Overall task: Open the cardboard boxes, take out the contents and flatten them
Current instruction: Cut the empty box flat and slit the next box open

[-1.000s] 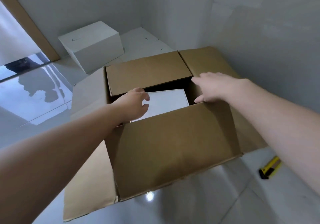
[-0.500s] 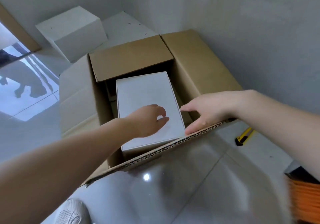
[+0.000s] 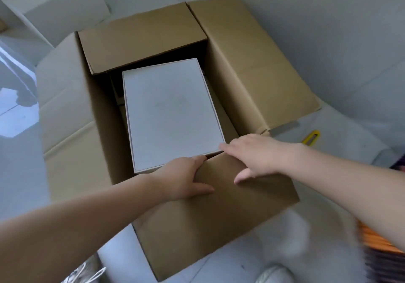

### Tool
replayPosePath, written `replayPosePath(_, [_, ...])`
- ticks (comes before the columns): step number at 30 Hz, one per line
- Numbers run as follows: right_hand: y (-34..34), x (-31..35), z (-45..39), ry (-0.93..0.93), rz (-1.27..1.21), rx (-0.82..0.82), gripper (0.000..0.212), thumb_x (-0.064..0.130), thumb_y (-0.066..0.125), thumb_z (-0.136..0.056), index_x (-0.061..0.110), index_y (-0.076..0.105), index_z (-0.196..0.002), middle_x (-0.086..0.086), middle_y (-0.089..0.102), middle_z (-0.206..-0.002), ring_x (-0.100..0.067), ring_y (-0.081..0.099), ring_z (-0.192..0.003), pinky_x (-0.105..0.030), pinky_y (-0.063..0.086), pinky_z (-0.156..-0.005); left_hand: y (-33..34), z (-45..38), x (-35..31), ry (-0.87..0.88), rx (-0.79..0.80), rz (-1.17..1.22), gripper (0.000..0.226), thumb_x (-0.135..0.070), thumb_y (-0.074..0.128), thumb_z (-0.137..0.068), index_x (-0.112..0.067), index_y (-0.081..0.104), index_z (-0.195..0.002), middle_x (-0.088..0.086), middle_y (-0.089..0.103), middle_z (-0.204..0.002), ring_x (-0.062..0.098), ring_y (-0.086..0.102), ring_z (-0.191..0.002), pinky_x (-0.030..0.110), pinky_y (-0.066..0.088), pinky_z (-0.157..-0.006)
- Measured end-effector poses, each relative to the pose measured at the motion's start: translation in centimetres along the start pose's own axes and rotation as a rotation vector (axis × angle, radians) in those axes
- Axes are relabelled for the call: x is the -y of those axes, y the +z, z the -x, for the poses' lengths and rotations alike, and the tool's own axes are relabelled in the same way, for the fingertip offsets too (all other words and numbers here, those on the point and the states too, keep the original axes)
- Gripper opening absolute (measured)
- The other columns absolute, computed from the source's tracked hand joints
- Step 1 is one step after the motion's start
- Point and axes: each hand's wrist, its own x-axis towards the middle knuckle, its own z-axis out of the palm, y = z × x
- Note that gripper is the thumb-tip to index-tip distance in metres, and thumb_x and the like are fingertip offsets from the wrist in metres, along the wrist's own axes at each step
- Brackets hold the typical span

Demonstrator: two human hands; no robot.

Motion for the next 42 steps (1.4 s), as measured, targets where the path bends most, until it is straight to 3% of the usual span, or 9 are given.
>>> replayPosePath(3, [-0.1, 0.0, -1.8, 0.040, -0.037, -0.068, 0.049, 0.044, 0.064, -0.086, 0.016, 0.037, -0.117, -0.008, 0.062, -0.102, -0.031, 0.060, -0.093, -0.038, 0.047, -0.068, 0.7, -0.8, -0.3, -0.019, -0.088, -0.153, 0.039, -0.042, 0.059, -0.089, -0.016, 0.047, -0.116, 0.004, 0.062, -0.106, 0.025, 0.057, -0.098, 0.031, 0.041, -0.075])
replayPosePath(6, [0.7, 0.2, -2.7, 0.037, 0.050, -0.154, 0.026, 0.024, 0.054, -0.092, 0.013, 0.039, -0.111, -0.009, 0.063, -0.099, -0.032, 0.061, -0.090, -0.035, 0.041, -0.064, 1.6, -1.6, -0.3, -0.045, -0.151, -0.238, 0.013, -0.026, 0.046, -0.095, -0.016, 0.038, -0.093, 0.010, 0.062, -0.096, 0.031, 0.058, -0.086, 0.036, 0.043, -0.068])
replayPosePath(11, [0.2, -0.6, -2.7, -0.018, 0.064, -0.164, 0.043, 0.053, 0.048, -0.091, 0.016, 0.040, -0.110, -0.006, 0.062, -0.092, -0.030, 0.060, -0.085, -0.034, 0.038, -0.061, 0.0, -1.8, -0.5, 0.022, -0.114, -0.349, 0.031, -0.047, 0.048, -0.094, -0.016, 0.051, -0.100, 0.006, 0.062, -0.098, 0.027, 0.059, -0.090, 0.031, 0.039, -0.068])
replayPosePath(17, [-3.0, -1.8, -4.2, 0.025, -0.017, -0.391, 0.068, 0.065, 0.023, -0.084, 0.015, 0.052, -0.120, -0.003, 0.058, -0.112, -0.024, 0.055, -0.105, -0.037, 0.046, -0.082, -5.5, -2.3, 1.2, 0.070, -0.414, -0.336, 0.037, -0.050, 0.035, -0.096, -0.023, 0.052, -0.078, -0.003, 0.059, -0.072, 0.019, 0.054, -0.068, 0.029, 0.041, -0.059])
replayPosePath(25, [-7.2, -2.7, -9.8, 0.195, -0.186, -0.401, 0.051, 0.051, 0.037, -0.097, 0.011, 0.050, -0.127, -0.003, 0.048, -0.134, -0.020, 0.042, -0.125, -0.033, 0.037, -0.101, -11.4, -5.3, 8.8, -0.025, -0.520, -0.181, 0.042, -0.044, 0.038, -0.098, -0.017, 0.055, -0.127, -0.003, 0.057, -0.128, 0.020, 0.054, -0.113, 0.031, 0.043, -0.094])
replayPosePath(35, [-11.1, -3.4, -17.0, 0.316, -0.268, -0.413, 0.052, 0.048, 0.037, -0.098, 0.007, 0.047, -0.128, -0.007, 0.043, -0.137, -0.020, 0.031, -0.134, -0.030, 0.029, -0.106, -17.0, -8.6, 15.9, -0.185, -0.527, -0.124, 0.046, -0.050, 0.027, -0.099, -0.011, 0.047, -0.084, 0.003, 0.052, -0.081, 0.028, 0.055, -0.084, 0.036, 0.042, -0.072])
replayPosePath(37, [-11.4, -3.7, -17.6, 0.338, -0.292, -0.415, 0.050, 0.048, 0.038, -0.098, 0.008, 0.048, -0.126, -0.006, 0.042, -0.137, -0.018, 0.031, -0.134, -0.028, 0.030, -0.103, -16.9, -8.5, 16.2, -0.183, -0.507, -0.170, 0.042, -0.049, 0.027, -0.099, -0.013, 0.046, -0.088, 0.001, 0.052, -0.088, 0.030, 0.056, -0.094, 0.035, 0.041, -0.075])
replayPosePath(39, [-11.3, -4.0, -17.8, 0.357, -0.304, -0.409, 0.047, 0.048, 0.040, -0.097, 0.008, 0.050, -0.120, -0.006, 0.044, -0.131, -0.018, 0.033, -0.130, -0.027, 0.032, -0.098, -15.9, -8.4, 16.3, -0.165, -0.538, -0.268, 0.046, -0.049, 0.027, -0.098, -0.013, 0.050, -0.114, 0.006, 0.051, -0.124, 0.028, 0.044, -0.124, 0.034, 0.035, -0.098])
replayPosePath(42, [-11.0, -4.1, -17.8, 0.359, -0.302, -0.409, 0.045, 0.048, 0.041, -0.096, 0.010, 0.051, -0.116, -0.005, 0.047, -0.124, -0.020, 0.038, -0.124, -0.030, 0.035, -0.097, -15.0, -7.2, 16.1, -0.138, -0.682, -0.395, 0.072, -0.057, 0.012, -0.094, -0.013, 0.020, -0.151, 0.005, 0.004, -0.160, 0.020, 0.000, -0.147, 0.029, -0.006, -0.116])
